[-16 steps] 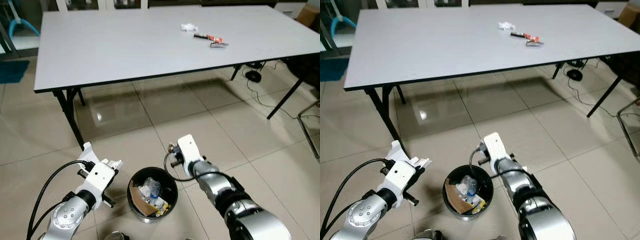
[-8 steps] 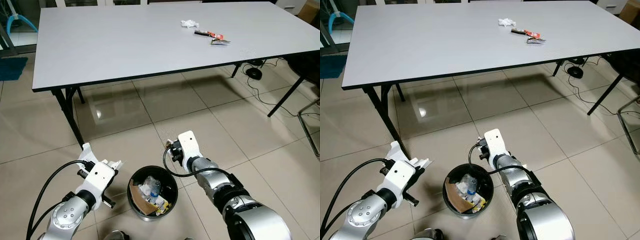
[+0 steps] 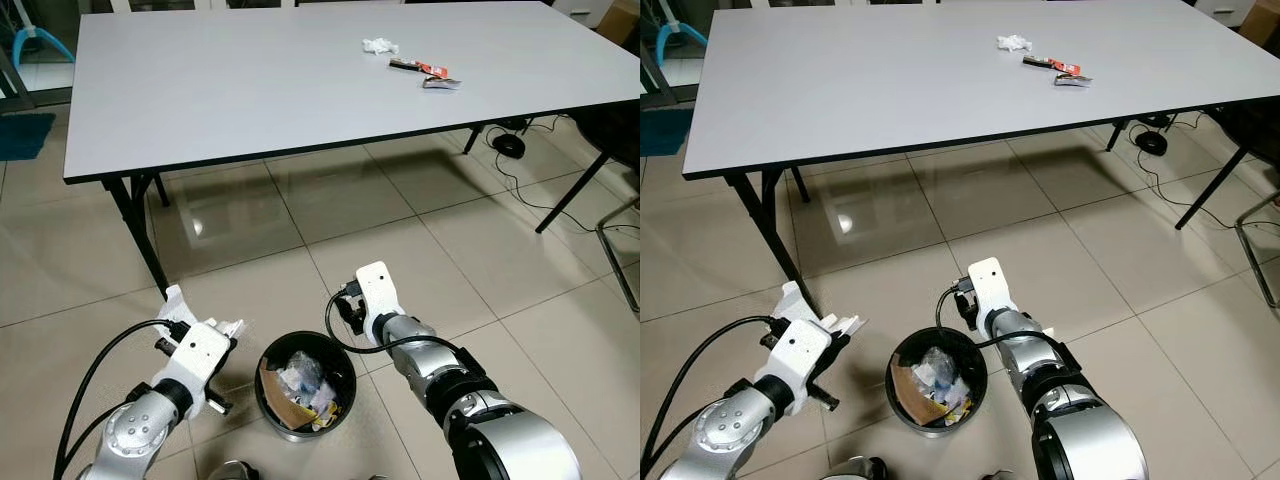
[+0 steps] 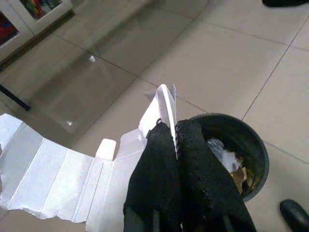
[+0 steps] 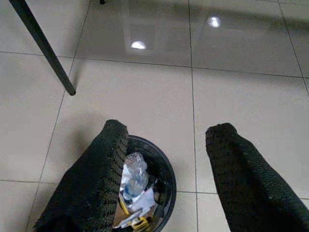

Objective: Picking trash to rubbish bin

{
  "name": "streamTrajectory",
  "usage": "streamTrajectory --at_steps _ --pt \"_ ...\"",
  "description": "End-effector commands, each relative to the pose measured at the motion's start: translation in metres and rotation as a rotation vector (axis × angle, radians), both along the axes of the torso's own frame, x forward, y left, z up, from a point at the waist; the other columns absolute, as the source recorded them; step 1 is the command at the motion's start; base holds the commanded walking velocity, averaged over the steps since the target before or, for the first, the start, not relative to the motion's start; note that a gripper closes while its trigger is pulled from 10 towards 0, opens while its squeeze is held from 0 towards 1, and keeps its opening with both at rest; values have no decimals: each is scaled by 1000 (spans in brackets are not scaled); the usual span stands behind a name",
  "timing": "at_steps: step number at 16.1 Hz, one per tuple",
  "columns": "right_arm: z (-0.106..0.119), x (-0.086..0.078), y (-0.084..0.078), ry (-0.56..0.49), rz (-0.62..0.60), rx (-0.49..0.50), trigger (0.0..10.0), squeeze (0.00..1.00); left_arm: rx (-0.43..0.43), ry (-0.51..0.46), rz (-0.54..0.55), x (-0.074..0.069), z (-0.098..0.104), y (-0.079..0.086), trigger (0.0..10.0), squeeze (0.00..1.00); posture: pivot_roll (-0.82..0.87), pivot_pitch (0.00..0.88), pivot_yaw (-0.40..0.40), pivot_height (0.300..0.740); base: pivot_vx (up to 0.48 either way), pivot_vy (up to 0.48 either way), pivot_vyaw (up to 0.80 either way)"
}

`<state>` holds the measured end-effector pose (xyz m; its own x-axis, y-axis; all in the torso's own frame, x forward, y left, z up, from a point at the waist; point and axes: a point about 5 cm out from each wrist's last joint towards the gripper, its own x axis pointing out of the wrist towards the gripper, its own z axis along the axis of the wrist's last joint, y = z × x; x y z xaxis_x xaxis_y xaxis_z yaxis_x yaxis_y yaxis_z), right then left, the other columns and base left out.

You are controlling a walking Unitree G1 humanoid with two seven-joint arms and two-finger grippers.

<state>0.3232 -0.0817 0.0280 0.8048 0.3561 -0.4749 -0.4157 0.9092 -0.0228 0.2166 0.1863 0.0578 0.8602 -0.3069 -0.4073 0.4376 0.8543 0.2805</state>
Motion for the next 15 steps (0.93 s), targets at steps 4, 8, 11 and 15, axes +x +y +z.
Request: streamTrajectory --at_steps 4,8,11,15 --pt "-9 -13 -27 -46 -12 21 10000 0 -106 63 -50 27 -28 -38 10000 0 -35 108 -73 740 0 0 0" --pt "4 -76 -69 -61 125 139 10000 0 -152 72 -223 63 -29 -87 10000 0 -118 102 -54 740 0 0 0" --pt "23 -114 -88 -12 252 166 10000 0 -196 54 -254 80 -21 -101 10000 0 -167 105 -47 740 0 0 0" --pt "53 -137 -91 27 317 212 10000 0 -170 57 -283 87 -23 -108 10000 0 -193 107 -54 740 0 0 0"
